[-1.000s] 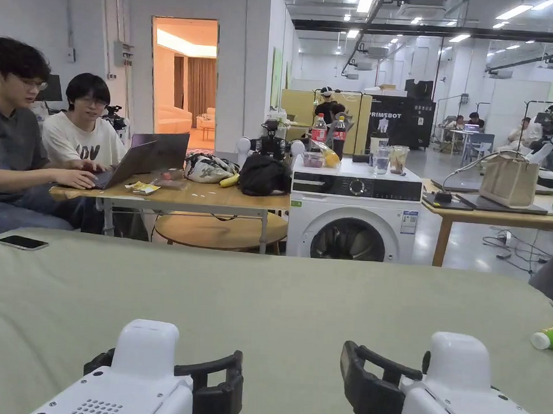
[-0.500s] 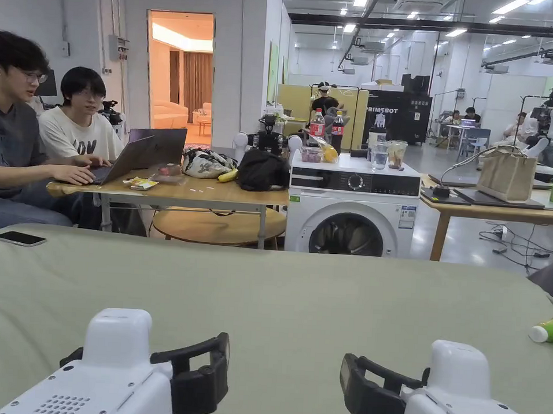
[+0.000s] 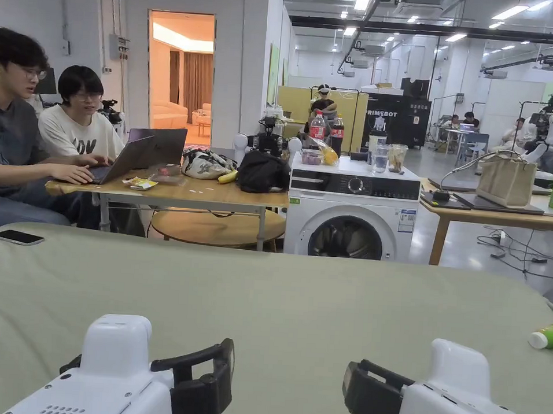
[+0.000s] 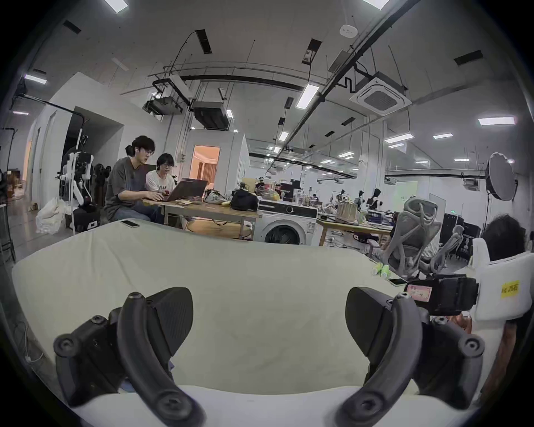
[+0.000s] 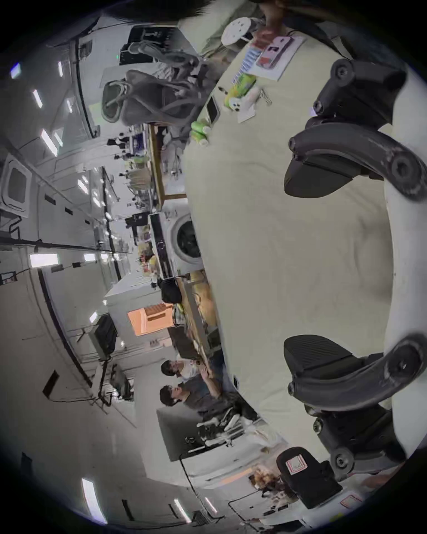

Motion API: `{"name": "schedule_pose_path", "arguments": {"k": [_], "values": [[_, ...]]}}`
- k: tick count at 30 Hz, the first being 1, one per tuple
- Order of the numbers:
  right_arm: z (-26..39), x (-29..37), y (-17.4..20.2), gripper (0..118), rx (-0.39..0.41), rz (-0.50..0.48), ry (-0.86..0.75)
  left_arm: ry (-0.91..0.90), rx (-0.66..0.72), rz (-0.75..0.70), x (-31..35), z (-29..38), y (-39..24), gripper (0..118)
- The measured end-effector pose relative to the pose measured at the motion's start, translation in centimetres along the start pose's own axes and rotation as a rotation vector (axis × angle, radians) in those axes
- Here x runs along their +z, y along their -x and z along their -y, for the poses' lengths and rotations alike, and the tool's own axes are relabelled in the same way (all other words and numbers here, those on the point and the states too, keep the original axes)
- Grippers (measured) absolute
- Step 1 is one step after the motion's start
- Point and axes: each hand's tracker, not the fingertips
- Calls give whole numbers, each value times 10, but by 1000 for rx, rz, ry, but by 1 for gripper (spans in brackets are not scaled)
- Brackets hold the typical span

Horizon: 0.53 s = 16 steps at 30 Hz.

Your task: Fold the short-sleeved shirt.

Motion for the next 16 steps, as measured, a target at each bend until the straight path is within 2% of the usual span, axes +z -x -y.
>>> {"name": "schedule_pose_path", "arguments": {"k": [7,11,16], "values": [[5,-1,-4,98,-20,-61,-28,15,-1,6,-1,3,-1,107],[5,1,-2,98,12,-20,-54,17,-4,11,-1,4,-2,107],[4,3,-5,98,-10,-34,-56,16,-11,22,-2,4,-6,107]]}}
